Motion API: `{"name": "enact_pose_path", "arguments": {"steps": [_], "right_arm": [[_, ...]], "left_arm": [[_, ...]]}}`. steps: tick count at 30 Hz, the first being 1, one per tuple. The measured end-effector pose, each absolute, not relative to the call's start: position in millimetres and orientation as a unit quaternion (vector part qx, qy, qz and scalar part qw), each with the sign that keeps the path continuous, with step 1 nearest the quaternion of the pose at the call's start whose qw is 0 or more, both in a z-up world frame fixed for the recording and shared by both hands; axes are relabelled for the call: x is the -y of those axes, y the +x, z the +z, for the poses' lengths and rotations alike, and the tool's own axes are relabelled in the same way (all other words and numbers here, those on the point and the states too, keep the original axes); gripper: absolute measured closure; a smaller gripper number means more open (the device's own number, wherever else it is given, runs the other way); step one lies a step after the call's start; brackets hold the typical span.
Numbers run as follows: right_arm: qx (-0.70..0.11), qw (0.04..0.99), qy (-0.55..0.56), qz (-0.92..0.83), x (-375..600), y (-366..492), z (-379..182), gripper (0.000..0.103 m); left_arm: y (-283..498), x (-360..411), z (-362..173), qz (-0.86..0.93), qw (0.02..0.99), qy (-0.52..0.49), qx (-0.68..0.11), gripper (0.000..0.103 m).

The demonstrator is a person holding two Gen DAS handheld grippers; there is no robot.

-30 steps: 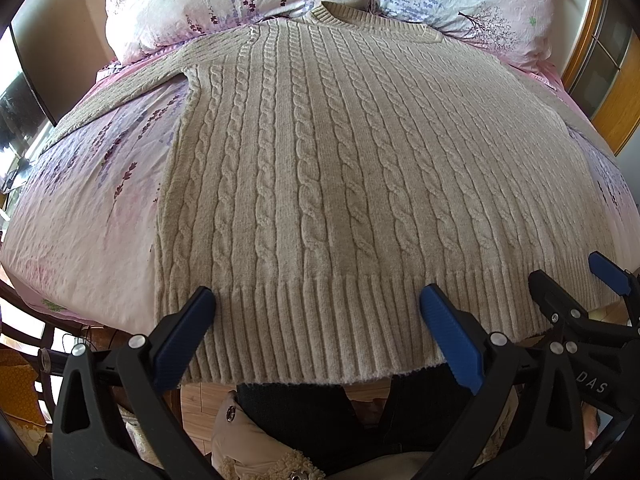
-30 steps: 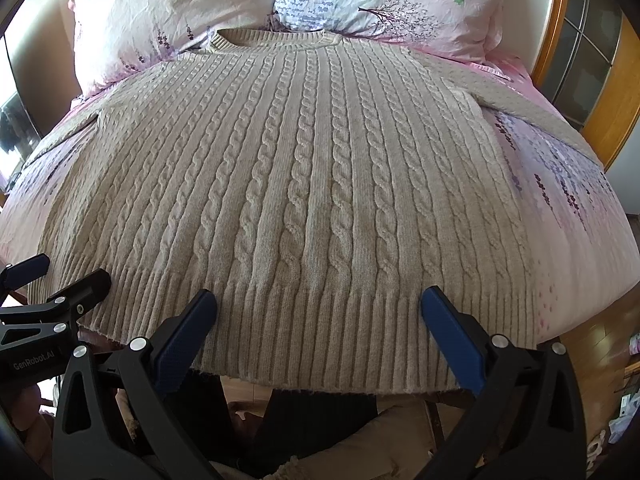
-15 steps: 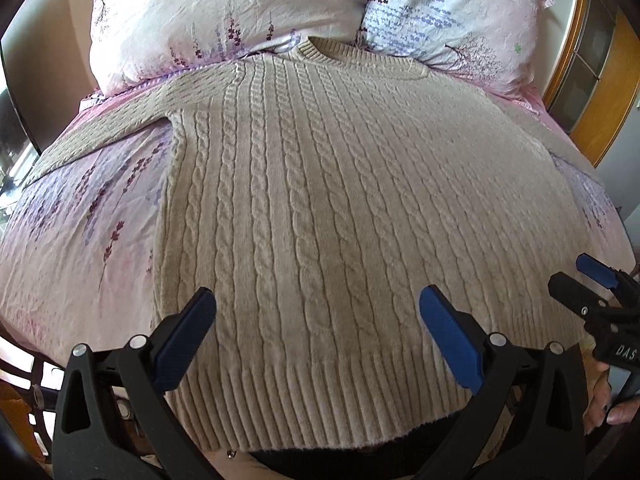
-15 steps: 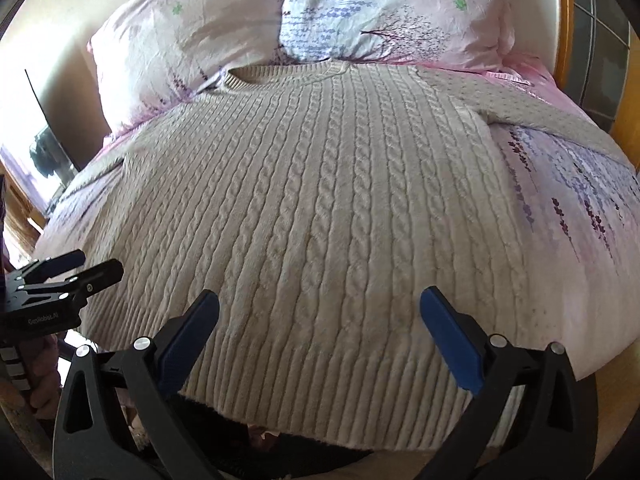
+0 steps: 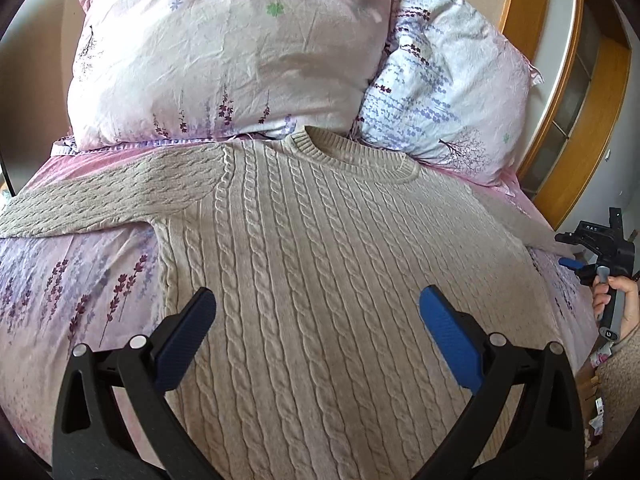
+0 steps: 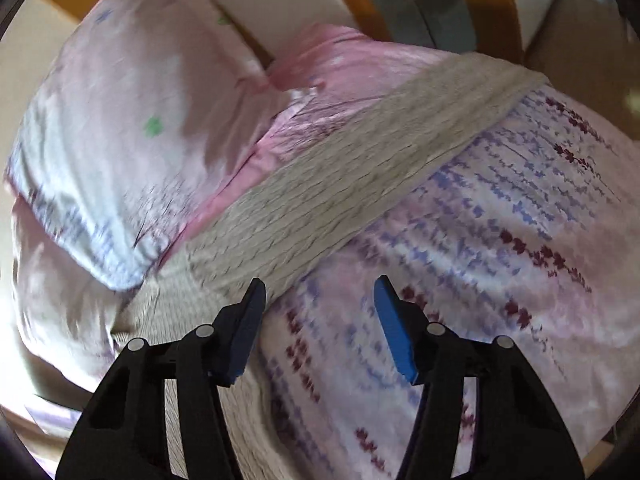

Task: Fold small clothes
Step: 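Grasp the sweater sleeve cuff with the right gripper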

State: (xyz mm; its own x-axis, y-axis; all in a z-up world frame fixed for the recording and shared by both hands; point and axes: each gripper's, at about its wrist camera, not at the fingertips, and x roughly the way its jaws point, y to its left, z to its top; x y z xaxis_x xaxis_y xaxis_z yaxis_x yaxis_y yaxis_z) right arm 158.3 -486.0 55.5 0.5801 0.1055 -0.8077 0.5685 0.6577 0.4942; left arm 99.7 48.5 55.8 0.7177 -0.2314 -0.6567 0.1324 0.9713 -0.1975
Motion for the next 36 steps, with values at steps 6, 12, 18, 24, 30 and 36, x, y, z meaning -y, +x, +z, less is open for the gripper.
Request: {"name": "enact_pose_path", "arguments": {"steps": [6, 12, 18, 24, 30, 36], "right_arm": [[-0.411, 0.770, 0.443, -0.205, 531, 178, 36, 0.052], [-0.390, 0.760, 0.455, -0.251, 556, 177, 32, 0.063], [-0.370, 0.760, 0.455, -0.279, 563, 176, 30, 0.078], [-0.364, 0.791, 0.399, -0.286, 554, 189, 39, 0.094], [-0.322, 0.869, 0.298, -0.228, 507, 208, 92, 0.095], [-0.310, 0.915, 0.242, -0.095, 422, 231, 122, 0.095]], "left_arm": [[113, -58, 50, -0.090, 0.920, -0.079, -0.372, 0.002], [123, -64, 45, -0.085, 0.918, -0.088, -0.378, 0.002], [128, -67, 41, -0.092, 0.915, -0.098, -0.379, 0.002], [130, -73, 39, -0.091, 0.914, -0.105, -0.380, 0.002], [131, -84, 39, -0.085, 0.915, -0.117, -0.376, 0.002], [130, -90, 40, -0.081, 0.916, -0.127, -0.372, 0.002]]}}
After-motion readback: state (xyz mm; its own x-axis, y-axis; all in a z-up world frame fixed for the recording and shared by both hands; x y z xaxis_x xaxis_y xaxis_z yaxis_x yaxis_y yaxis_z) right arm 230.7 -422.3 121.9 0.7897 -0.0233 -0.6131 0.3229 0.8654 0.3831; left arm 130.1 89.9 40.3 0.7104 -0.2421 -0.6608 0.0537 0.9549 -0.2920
